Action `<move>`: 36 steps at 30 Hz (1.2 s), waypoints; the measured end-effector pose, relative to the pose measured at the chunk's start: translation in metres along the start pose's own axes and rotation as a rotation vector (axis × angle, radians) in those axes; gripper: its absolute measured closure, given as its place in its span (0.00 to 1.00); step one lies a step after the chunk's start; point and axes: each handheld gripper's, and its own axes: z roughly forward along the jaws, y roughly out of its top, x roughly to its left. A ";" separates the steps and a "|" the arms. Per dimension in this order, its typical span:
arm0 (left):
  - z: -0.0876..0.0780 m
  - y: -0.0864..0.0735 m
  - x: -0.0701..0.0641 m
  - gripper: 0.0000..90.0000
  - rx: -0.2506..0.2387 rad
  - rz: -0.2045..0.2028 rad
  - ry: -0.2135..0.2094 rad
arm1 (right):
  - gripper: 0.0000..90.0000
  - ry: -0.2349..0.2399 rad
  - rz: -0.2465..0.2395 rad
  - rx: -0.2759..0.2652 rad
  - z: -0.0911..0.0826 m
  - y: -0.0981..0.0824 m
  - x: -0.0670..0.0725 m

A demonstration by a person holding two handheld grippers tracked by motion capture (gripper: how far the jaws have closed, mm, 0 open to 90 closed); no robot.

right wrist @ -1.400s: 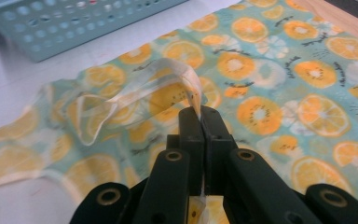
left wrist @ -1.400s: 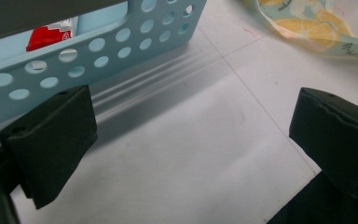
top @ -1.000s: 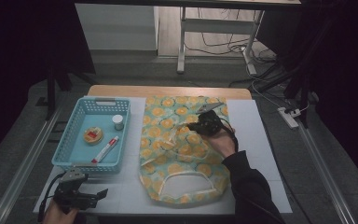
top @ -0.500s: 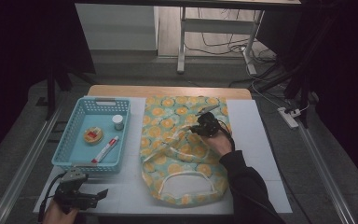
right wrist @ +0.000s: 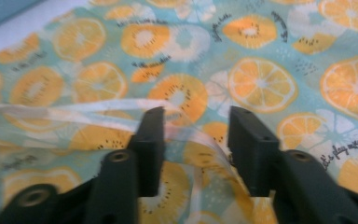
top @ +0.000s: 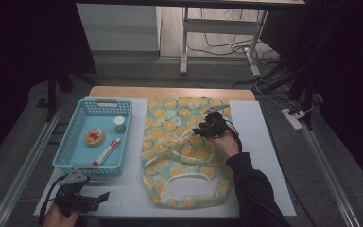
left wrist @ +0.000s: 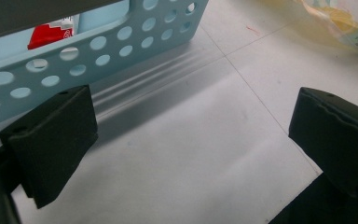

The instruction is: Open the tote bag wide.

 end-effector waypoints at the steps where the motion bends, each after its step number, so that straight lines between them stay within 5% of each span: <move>1: 0.000 0.000 0.000 0.01 0.000 0.000 0.000 | 0.55 0.006 0.001 -0.001 -0.002 0.001 0.001; 8: 0.000 0.000 0.000 0.01 -0.001 -0.001 0.000 | 0.36 0.040 0.011 -0.032 -0.020 0.006 0.009; 20: 0.000 0.000 0.001 0.01 -0.002 -0.002 0.002 | 0.00 0.048 -0.033 -0.001 -0.037 -0.009 0.033; 29: 0.000 0.000 0.000 0.01 -0.002 -0.002 0.003 | 0.00 0.082 -0.115 0.033 -0.039 -0.026 0.061; 36: -0.001 0.000 0.000 0.01 -0.004 0.000 0.001 | 0.00 0.124 -0.152 0.091 -0.022 -0.041 0.075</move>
